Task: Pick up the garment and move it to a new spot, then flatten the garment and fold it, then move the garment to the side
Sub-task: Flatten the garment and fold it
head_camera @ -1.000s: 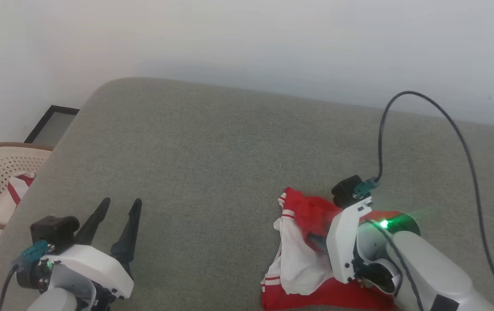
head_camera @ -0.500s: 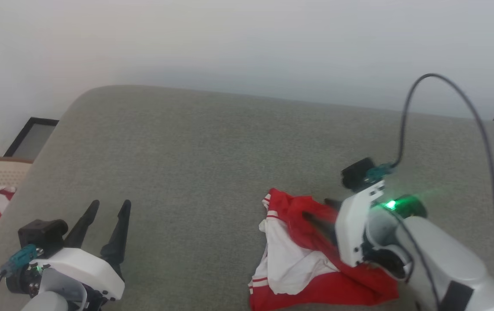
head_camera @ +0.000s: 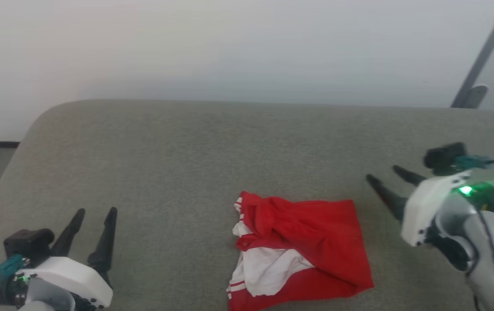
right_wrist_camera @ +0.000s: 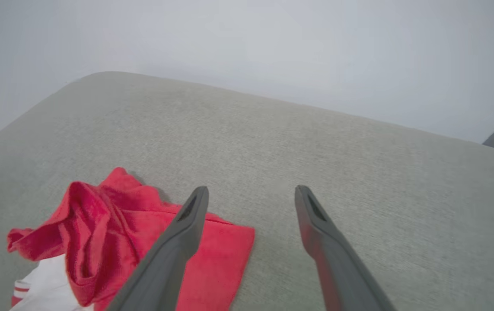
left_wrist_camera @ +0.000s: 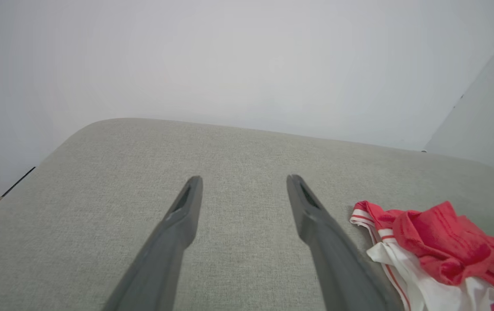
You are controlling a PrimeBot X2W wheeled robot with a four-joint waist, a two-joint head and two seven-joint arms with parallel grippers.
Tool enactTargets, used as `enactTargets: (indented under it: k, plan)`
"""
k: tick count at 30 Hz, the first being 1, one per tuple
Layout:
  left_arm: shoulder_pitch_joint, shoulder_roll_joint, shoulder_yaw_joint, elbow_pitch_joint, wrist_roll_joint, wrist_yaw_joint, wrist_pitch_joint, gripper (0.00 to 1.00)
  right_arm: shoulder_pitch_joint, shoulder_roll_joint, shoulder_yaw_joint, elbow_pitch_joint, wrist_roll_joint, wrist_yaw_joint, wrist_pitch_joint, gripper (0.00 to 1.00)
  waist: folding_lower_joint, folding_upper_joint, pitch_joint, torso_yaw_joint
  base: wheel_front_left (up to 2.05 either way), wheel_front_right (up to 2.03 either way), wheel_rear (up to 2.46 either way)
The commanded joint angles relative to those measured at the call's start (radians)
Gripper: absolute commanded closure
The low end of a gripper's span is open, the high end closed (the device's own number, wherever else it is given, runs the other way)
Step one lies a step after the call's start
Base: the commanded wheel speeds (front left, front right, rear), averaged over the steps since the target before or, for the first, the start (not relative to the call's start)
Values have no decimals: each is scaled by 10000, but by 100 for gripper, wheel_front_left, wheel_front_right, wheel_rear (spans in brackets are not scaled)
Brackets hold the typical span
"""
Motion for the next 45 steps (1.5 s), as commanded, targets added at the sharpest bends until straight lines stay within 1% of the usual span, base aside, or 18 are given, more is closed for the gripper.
enactTargets:
  k: [1, 3, 7, 12, 18, 25, 29, 33, 39, 45]
  plan:
    - [199, 69, 127, -47, 1, 53, -92, 0, 280, -148, -375, -70, -117, -7, -267, 0, 0, -1, -13, -226, 0, 0, 0]
    - [224, 91, 161, -66, 8, 67, -108, 0, 375, -213, -553, -135, -182, -7, -405, 0, 0, -1, -13, -291, 0, 0, 0]
    - [420, 170, 320, -142, 28, 115, -154, 0, 793, -452, -1312, -260, -543, -7, -941, 0, 0, -1, -20, -543, 0, 0, 0]
    - [646, 186, 530, -243, 10, 170, -172, 0, 1435, -522, -2385, -394, -895, -7, -1463, 0, 0, -1, -57, -783, 0, 0, 0]
    - [879, 203, 729, -332, 59, 163, -209, 0, 2360, -340, -3539, -729, -1288, -7, -1851, 0, 0, -1, -104, -985, 0, 0, 0]
    - [1074, 238, 956, -419, 248, 197, -238, 0, 3398, -26, -4684, -1366, -1844, -7, -2016, 0, 0, -1, -126, -1157, 0, 0, 0]
    - [1255, 185, 1097, -446, 352, 174, -251, 0, 3917, 211, -5154, -1794, -2122, -7, -2049, 0, 0, -1, -151, -1204, 0, 0, 0]
    - [1362, 119, 1360, -496, 712, 183, -253, 0, 4358, 436, -5492, -2205, -2435, -7, -2165, 0, 0, -1, -177, -1212, 0, 0, 0]
    - [1654, -241, 1946, -606, 1404, -49, -243, 0, 4938, 785, -5818, -2752, -2900, -7, -2384, 0, 0, -1, -209, -1170, 0, 0, 0]
    - [1878, -603, 2486, -594, 2071, -385, -244, 0, 5361, 1095, -5997, -3146, -3313, -7, -2746, 0, 0, -1, -232, -1076, 0, 0, 0]
